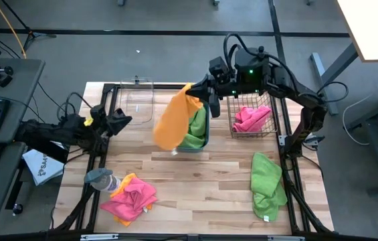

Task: Sort microfiber towel by color & place in baskets
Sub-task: Put the right yellow microfiber cloth into the transparent bin

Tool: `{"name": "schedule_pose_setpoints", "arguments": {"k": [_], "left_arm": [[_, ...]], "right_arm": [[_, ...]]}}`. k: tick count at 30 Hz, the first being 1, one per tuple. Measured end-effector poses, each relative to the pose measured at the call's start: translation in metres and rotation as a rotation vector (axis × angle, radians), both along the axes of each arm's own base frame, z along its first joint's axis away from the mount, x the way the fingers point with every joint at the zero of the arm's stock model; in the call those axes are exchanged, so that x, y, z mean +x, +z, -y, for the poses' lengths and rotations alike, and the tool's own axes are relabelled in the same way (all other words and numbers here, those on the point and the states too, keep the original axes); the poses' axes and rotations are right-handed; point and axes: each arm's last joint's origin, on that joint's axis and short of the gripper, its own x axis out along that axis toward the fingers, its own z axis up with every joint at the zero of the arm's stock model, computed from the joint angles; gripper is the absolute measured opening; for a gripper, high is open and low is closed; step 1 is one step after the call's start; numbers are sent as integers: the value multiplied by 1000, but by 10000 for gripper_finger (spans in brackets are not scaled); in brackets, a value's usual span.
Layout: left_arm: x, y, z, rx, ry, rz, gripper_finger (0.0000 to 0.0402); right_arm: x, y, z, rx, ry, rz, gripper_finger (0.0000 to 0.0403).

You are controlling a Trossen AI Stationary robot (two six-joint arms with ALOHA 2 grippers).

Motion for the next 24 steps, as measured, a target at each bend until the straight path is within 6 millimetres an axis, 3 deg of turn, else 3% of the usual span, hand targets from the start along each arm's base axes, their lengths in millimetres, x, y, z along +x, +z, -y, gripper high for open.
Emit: {"name": "schedule_pose_setpoints", "arguments": {"k": [6,10,13,18,24], "left_arm": [[40,71,5,321,30,-290,132],[70,108,1,496,113,-494,201],[91,134,-3,538,168,-519,243],[120,154,-4,570,114,-515,285],[141,149,-2,586,12,-530,291]], "right_arm": [[1,-3,0,6,0,-29,0],[0,-6,-1,32,19,-54,0],[0,-7,-2,39,51,-68,0],[0,-6,-5,34,87,-60,0],[4,-5,-15,28,143,-28,0]]}}
